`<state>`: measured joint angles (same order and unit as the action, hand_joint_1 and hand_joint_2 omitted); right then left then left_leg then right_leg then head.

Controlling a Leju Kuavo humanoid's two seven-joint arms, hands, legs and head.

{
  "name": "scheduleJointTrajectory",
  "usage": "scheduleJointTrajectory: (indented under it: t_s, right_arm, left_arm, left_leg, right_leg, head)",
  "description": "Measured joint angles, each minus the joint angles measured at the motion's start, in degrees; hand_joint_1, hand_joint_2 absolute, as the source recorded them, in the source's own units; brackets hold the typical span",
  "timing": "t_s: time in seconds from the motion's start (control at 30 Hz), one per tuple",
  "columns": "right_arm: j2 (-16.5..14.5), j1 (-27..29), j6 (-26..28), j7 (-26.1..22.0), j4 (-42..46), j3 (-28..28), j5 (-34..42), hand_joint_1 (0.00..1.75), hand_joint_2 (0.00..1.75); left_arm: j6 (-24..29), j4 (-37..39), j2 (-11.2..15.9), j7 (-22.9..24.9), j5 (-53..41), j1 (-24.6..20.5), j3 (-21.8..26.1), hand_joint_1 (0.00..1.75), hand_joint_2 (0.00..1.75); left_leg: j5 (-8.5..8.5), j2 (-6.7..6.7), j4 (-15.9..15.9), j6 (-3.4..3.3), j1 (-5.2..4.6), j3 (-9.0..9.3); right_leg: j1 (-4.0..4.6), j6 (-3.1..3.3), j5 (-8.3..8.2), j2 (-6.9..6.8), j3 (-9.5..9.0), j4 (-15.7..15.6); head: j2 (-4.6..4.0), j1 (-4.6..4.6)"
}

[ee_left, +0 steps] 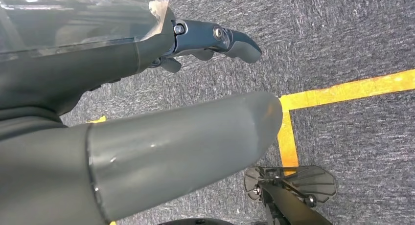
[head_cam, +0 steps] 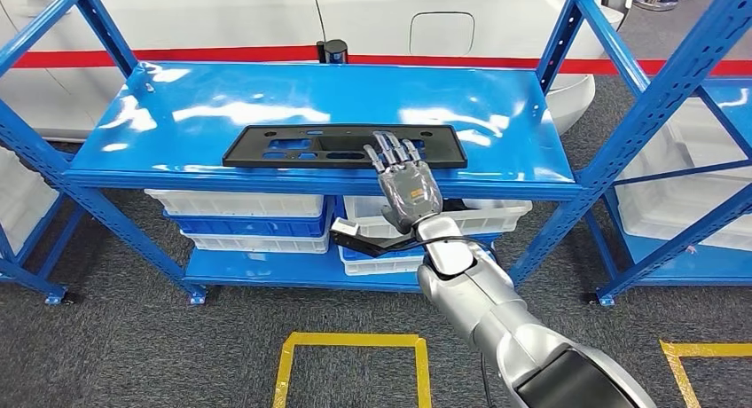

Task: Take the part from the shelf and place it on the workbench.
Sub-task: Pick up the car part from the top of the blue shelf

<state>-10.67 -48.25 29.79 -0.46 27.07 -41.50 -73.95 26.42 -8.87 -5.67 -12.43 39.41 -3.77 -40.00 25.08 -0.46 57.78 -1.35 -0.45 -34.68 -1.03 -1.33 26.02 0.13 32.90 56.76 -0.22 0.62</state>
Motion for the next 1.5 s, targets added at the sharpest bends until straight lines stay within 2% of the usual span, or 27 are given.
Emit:
scheduleJointTrajectory:
  t_s: [0.1, 0.2, 0.23, 0.33, 0.37, 0.4, 0.43, 0.5, 0.53, 0.6, 0.67, 0.73, 0.8, 0.87, 0.9, 0.93, 1.0, 1.03, 1.1, 1.17, 1.23, 1.3, 1.37, 1.4, 1.43, 1.47, 1.5]
  right_arm:
    - [-0.2, 0.27, 0.04, 0.36, -0.04, -0.14, -0.25, 0.0, 1.75]
    - [-0.27, 0.43, 0.07, 0.67, -0.05, -0.15, -0.52, 0.0, 1.75]
    - [-0.26, 0.4, 0.07, 0.71, -0.05, -0.16, -0.61, 0.0, 1.75]
    - [-0.14, 0.52, 0.07, 0.75, -0.1, -0.19, -0.87, 0.0, 1.75]
    - [-0.05, 0.71, 0.07, 0.76, -0.14, -0.2, -0.95, 0.0, 1.75]
    - [0.04, 0.9, 0.07, 0.78, -0.17, -0.22, -1.03, 0.0, 1.75]
    - [0.12, 1.03, 0.07, 0.78, -0.2, -0.24, -1.1, 0.0, 1.75]
    - [0.15, 1.12, 0.07, 0.79, -0.2, -0.27, -1.22, 0.0, 1.75]
    - [0.16, 1.12, 0.06, 0.79, -0.21, -0.3, -1.26, 0.0, 1.75]
    - [0.19, 1.15, 0.06, 0.8, -0.22, -0.37, -1.32, 0.0, 1.75]
    - [0.16, 1.23, 0.06, 0.81, -0.23, -0.42, -1.34, 0.0, 1.75]
    - [0.09, 1.16, 0.06, 0.81, -0.23, -0.42, -1.34, 0.0, 1.75]
    - [-0.06, 1.01, 0.05, 0.82, -0.23, -0.42, -1.35, 0.0, 1.75]
    - [-0.18, 1.02, 0.04, 0.82, -0.23, -0.43, -1.37, 0.0, 1.75]
    - [-0.2, 1.07, 0.04, 0.81, -0.23, -0.44, -1.37, 0.0, 1.75]
    - [-0.22, 1.09, 0.04, 0.81, -0.23, -0.44, -1.38, 0.0, 1.75]
    - [-0.35, 1.06, 0.03, 0.8, -0.23, -0.44, -1.4, 0.0, 1.75]
    - [-0.44, 1.02, 0.02, 0.79, -0.23, -0.44, -1.42, 0.0, 1.75]
    - [-0.56, 0.87, 0.02, 0.76, -0.23, -0.44, -1.42, 0.0, 1.75]
    - [-0.58, 0.78, 0.02, 0.72, -0.23, -0.46, -1.43, 0.0, 1.75]
    - [-0.57, 0.68, 0.03, 0.68, -0.23, -0.48, -1.45, 0.0, 1.75]
    - [-0.51, 0.47, 0.04, 0.68, -0.24, -0.49, -1.46, 0.0, 1.75]
    - [-0.36, 0.54, 0.04, 0.68, -0.31, -0.49, -1.47, 0.0, 1.75]
    - [-0.25, 0.72, 0.04, 0.67, -0.36, -0.49, -1.47, 0.0, 1.75]
    - [-0.15, 0.87, 0.04, 0.67, -0.41, -0.49, -1.48, 0.0, 1.75]
    - [-0.08, 0.97, 0.05, 0.67, -0.44, -0.49, -1.48, 0.0, 1.75]
    - [-0.03, 1.01, 0.05, 0.67, -0.45, -0.49, -1.49, 0.0, 1.75]
  left_arm:
    - [-0.28, 0.01, 0.02, -0.02, 0.0, -0.04, 0.0, 0.0, 0.0]
    - [-0.55, 0.01, 0.0, -0.08, 0.05, -0.07, 0.0, 0.0, 0.0]
    - [-0.56, 0.01, -0.01, -0.09, 0.07, -0.11, 0.0, 0.0, 0.0]
    - [-0.54, 0.01, -0.03, -0.1, 0.09, -0.21, 0.0, 0.0, 0.0]
    - [-0.55, 0.0, -0.07, -0.1, 0.09, -0.2, 0.0, 0.0, 0.0]
    - [-0.55, 0.0, -0.12, -0.1, 0.09, -0.18, 0.0, 0.0, 0.0]
    - [-0.56, 0.0, -0.15, -0.1, 0.09, -0.17, 0.0, 0.0, 0.0]
    - [-0.56, 0.0, -0.2, -0.1, 0.09, -0.17, 0.0, 0.0, 0.0]
    - [-0.56, 0.01, -0.18, -0.1, 0.09, -0.18, 0.0, 0.0, 0.0]
    - [-0.56, 0.02, -0.17, -0.1, 0.09, -0.18, 0.0, 0.0, 0.0]
    - [-0.56, 0.02, -0.19, -0.1, 0.09, -0.17, 0.0, 0.0, 0.0]
    - [-0.54, 0.02, -0.18, -0.1, 0.09, -0.2, 0.0, 0.0, 0.0]
    - [-0.51, 0.02, -0.19, -0.11, 0.11, -0.27, 0.0, 0.0, 0.0]
    - [-0.5, 0.02, -0.21, -0.12, 0.16, -0.26, 0.0, 0.0, 0.0]
    - [-0.49, 0.02, -0.21, -0.12, 0.2, -0.21, 0.0, 0.0, 0.0]
    - [-0.49, 0.02, -0.2, -0.12, 0.23, -0.18, 0.0, 0.0, 0.0]
    - [-0.44, 0.02, -0.19, -0.13, 0.28, -0.15, 0.0, 0.0, 0.0]
    - [-0.41, 0.02, -0.13, -0.13, 0.32, -0.17, 0.0, 0.0, 0.0]
    - [-0.28, 0.02, -0.05, -0.22, 0.48, -0.25, 0.0, 0.0, 0.0]
    - [-0.17, 0.02, -0.07, -0.3, 0.67, -0.21, 0.0, 0.0, 0.0]
    - [-0.05, 0.02, -0.18, -0.32, 0.77, -0.11, 0.01, 0.0, 0.0]
    - [0.08, 0.01, -0.23, -0.36, 0.78, -0.2, 0.02, 0.0, 0.0]
    - [0.07, 0.01, -0.25, -0.38, 0.79, -0.29, 0.02, 0.0, 0.0]
    - [0.02, 0.0, -0.28, -0.38, 0.79, -0.25, 0.01, 0.0, 0.0]
    - [-0.02, 0.0, -0.34, -0.38, 0.8, -0.18, 0.01, 0.0, 0.0]
    - [-0.04, 0.0, -0.38, -0.38, 0.82, -0.12, 0.0, 0.0, 0.0]
    - [-0.04, 0.0, -0.43, -0.38, 0.84, -0.08, 0.0, 0.0, 0.0]
  left_leg:
    - [0.22, 0.0, -0.1, -0.5, 0.0, -0.06]
    - [0.26, 0.05, -1.13, -1.82, 0.15, 0.87]
    - [0.14, 0.11, -1.4, -2.16, 0.28, 1.35]
    - [-0.09, 0.18, -1.59, -2.37, 0.48, 1.82]
    - [-0.03, 0.16, -1.57, -2.29, 0.5, 1.83]
    - [0.07, 0.12, -1.53, -2.13, 0.56, 1.89]
    - [0.22, 0.07, -1.49, -1.9, 0.67, 2.01]
    - [0.73, -0.01, -1.25, -1.13, 1.0, 2.44]
    - [1.02, -0.03, -1.05, -0.67, 1.1, 2.61]
    - [1.59, 0.01, -0.62, 0.32, 1.09, 2.65]
    - [1.83, 0.14, -0.29, 0.98, 1.15, 2.68]
    - [2.59, 0.28, 1.3, 1.48, 1.41, 2.14]
    - [4.94, 0.35, 6.64, 2.09, 1.59, -0.71]
    - [7.48, 0.35, 13.71, 2.49, 1.65, -5.23]
    - [7.67, 0.34, 15.49, 2.49, 1.65, -6.86]
    - [6.69, 0.34, 15.19, 2.33, 1.63, -7.48]
    - [1.94, 0.35, 8.65, 1.48, 1.47, -5.42]
    - [0.14, 0.43, 5.0, 0.94, 1.3, -3.88]
    - [-0.71, 0.45, 0.64, -0.06, 0.74, -1.91]
    - [-0.06, 0.34, -0.18, -0.83, 0.36, -1.15]
    - [-0.49, 0.33, -0.96, -1.44, 0.52, 0.3]
    - [-0.47, 0.32, -1.32, -1.77, 0.68, 1.39]
    - [-0.05, 0.16, -1.29, -1.89, 0.59, 1.64]
    - [0.22, 0.07, -1.26, -1.85, 0.57, 1.8]
    - [0.52, -0.02, -1.23, -1.76, 0.56, 2.05]
    - [0.86, -0.1, -1.21, -1.62, 0.56, 2.45]
    - [1.27, -0.16, -1.18, -1.44, 0.56, 2.96]
  right_leg:
    - [-0.2, -0.41, -0.18, 0.01, -0.1, 0.16]
    - [0.13, -1.53, -0.49, 0.01, -0.05, 1.5]
    - [0.2, -1.5, 0.33, 0.01, 0.52, 2.8]
    - [0.01, -0.93, 4.95, 0.03, 5.45, 12.49]
    - [-0.08, -1.1, 5.93, 0.02, 7.22, 15.49]
    - [-0.18, -1.47, 6.1, 0.02, 8.15, 16.65]
    - [-0.31, -2.02, 5.32, 0.0, 7.96, 15.53]
    - [-0.74, -3.19, 1.85, -0.09, 4.88, 7.92]
    - [-0.74, -3.27, 0.76, -0.15, 3.43, 4.32]
    - [-0.51, -1.97, -0.17, -0.27, 1.89, 0.96]
    - [-0.31, -0.21, -0.32, -0.18, 1.52, 1.11]
    - [-0.44, 0.69, -0.35, -0.08, 0.92, 1.01]
    - [-0.46, 1.38, 0.02, -0.07, 0.29, 0.88]
    - [-0.23, 1.91, 0.48, -0.06, -0.06, 0.9]
    - [-0.08, 2.04, 0.7, -0.03, -0.25, 0.9]
    - [0.08, 2.09, 0.96, 0.04, -0.52, 0.9]
    - [0.34, 2.02, 1.55, 0.16, -1.34, 0.86]
    - [0.46, 1.92, 1.84, 0.18, -1.77, 0.77]
    - [0.52, 1.48, 2.34, 0.17, -2.25, 0.45]
    - [0.75, 0.56, 2.17, 0.15, -2.68, 0.78]
    - [1.0, -0.11, 2.66, 0.12, -2.73, 2.19]
    - [0.91, 0.02, 4.71, 0.1, -0.42, 6.55]
    - [0.81, 0.05, 6.95, 0.11, 4.05, 13.33]
    - [0.76, -0.28, 7.33, 0.11, 5.9, 15.33]
    - [0.72, -0.84, 6.8, 0.1, 6.8, 15.37]
    - [0.66, -1.58, 5.18, 0.09, 6.52, 13.16]
    - [0.58, -2.25, 2.75, 0.06, 5.26, 9.11]
  head:
    - [0.0, 0.02]
    - [-0.01, 0.04]
    - [-0.01, -0.06]
    - [0.0, -0.48]
    - [0.0, -0.57]
    - [0.0, -0.61]
    - [0.0, -0.67]
    - [0.0, -0.79]
    - [-0.01, -0.92]
    - [-0.01, -1.04]
    - [0.0, -0.75]
    - [0.0, -0.36]
    - [-0.01, 0.11]
    - [-0.01, 0.51]
    - [0.0, 0.59]
    - [0.0, 0.64]
    - [0.0, 0.79]
    - [-0.01, 0.8]
    - [-0.01, 0.77]
    - [-0.01, 0.82]
    - [-0.01, 0.8]
    - [-0.02, 0.39]
    - [-0.01, -0.04]
    - [-0.01, -0.17]
    - [0.0, -0.29]
    - [0.0, -0.41]
    - [0.0, -0.48]
